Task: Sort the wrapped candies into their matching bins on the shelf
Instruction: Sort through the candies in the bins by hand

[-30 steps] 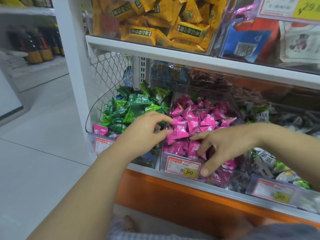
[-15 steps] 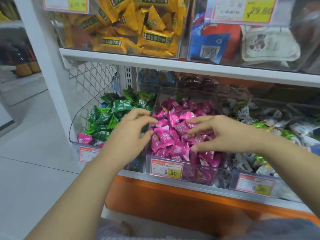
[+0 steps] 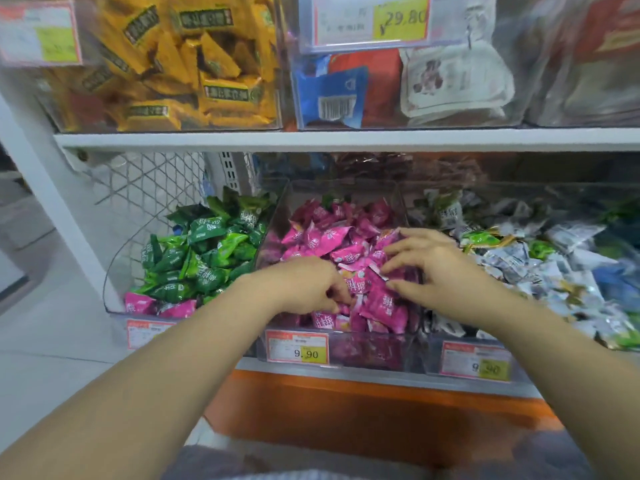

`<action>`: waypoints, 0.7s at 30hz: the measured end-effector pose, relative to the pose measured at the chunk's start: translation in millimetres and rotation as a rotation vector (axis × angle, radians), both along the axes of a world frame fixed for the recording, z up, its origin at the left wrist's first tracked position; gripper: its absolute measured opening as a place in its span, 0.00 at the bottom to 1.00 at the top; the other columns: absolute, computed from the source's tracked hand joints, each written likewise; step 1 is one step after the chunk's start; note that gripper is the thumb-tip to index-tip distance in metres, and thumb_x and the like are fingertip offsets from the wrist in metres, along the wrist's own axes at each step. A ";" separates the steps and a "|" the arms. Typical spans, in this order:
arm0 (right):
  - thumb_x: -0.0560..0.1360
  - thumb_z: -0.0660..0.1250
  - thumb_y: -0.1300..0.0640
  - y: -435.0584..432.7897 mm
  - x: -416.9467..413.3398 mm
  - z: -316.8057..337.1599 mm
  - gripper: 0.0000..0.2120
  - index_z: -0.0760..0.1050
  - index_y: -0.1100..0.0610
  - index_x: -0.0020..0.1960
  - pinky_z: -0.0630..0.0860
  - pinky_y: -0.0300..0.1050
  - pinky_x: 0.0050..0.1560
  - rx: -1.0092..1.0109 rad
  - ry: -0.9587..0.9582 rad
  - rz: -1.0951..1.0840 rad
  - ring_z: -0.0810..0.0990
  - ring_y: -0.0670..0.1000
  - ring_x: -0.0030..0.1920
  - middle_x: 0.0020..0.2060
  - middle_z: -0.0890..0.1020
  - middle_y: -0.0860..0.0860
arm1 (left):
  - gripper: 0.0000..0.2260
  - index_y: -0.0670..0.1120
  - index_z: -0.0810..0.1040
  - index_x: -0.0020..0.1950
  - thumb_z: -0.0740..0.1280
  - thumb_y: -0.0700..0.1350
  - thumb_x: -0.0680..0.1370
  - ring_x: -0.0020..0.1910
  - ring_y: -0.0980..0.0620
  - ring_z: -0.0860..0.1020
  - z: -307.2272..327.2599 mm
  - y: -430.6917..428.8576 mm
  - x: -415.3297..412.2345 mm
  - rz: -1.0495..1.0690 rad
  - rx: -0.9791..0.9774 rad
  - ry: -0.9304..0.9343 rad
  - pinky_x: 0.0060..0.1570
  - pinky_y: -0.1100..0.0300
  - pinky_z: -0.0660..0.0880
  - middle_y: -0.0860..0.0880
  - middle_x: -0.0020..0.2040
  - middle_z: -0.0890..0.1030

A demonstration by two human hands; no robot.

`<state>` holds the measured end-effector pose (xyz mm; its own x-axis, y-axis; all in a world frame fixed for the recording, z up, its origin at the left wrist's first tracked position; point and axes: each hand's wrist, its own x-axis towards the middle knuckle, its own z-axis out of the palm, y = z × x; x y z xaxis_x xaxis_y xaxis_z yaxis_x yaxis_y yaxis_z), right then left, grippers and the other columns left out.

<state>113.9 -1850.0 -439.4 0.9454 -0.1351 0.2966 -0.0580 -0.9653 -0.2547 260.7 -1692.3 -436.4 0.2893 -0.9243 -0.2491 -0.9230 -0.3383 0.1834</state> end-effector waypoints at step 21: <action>0.73 0.70 0.55 -3.3 -10.7 2.8 0.09 0.81 0.50 0.53 0.59 0.36 0.68 0.202 -0.128 -0.020 0.65 0.38 0.64 0.58 0.77 0.42 | 0.13 0.58 0.81 0.56 0.62 0.44 0.78 0.62 0.54 0.71 18.2 29.3 17.3 -0.107 0.285 -0.276 0.62 0.53 0.70 0.58 0.60 0.79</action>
<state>103.1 -1853.2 -436.7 0.8984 -0.2218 0.3791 -0.0310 -0.8930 -0.4489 278.1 -1663.0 -418.2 0.2873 -0.8579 -0.4260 -0.9571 -0.2396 -0.1629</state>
